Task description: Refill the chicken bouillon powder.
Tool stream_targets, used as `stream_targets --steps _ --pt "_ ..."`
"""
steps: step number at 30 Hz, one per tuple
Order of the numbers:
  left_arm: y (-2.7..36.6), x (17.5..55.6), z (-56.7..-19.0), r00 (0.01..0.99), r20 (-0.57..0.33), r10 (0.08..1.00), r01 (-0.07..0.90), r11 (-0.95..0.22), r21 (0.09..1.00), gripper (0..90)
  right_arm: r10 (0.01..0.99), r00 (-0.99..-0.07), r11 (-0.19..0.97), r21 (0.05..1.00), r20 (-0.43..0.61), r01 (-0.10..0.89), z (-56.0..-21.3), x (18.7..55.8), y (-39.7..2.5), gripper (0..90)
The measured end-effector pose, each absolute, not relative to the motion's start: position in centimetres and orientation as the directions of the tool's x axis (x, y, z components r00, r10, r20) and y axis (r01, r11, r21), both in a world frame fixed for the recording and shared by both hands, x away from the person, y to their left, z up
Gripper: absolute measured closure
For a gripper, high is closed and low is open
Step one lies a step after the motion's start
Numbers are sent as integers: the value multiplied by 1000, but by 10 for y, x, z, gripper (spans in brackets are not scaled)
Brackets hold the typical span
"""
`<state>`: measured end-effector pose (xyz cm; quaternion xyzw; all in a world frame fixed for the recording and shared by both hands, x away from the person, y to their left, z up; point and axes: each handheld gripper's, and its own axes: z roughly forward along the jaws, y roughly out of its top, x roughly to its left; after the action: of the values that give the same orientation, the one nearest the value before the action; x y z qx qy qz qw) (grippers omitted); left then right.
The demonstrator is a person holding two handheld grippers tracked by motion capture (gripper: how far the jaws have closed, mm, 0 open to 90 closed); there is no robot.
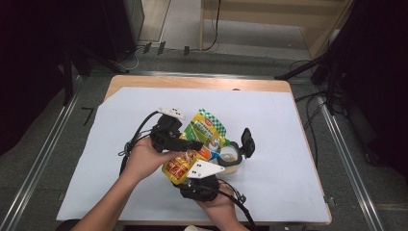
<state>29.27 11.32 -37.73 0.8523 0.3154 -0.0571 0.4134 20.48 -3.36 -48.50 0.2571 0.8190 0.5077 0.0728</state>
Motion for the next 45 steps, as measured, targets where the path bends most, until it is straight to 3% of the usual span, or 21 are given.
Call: stream_targets --steps 10,28,45 --pt "102 291 -380 794 -368 483 592 -476 651 730 473 -872 359 877 124 319 -479 197 -32 566" --pt "94 293 -383 798 -369 476 588 -484 648 643 457 -873 355 866 169 353 -476 199 -31 547" --pt "92 295 -379 792 -351 500 591 -481 648 645 446 -878 357 865 175 353 -471 199 -30 532"
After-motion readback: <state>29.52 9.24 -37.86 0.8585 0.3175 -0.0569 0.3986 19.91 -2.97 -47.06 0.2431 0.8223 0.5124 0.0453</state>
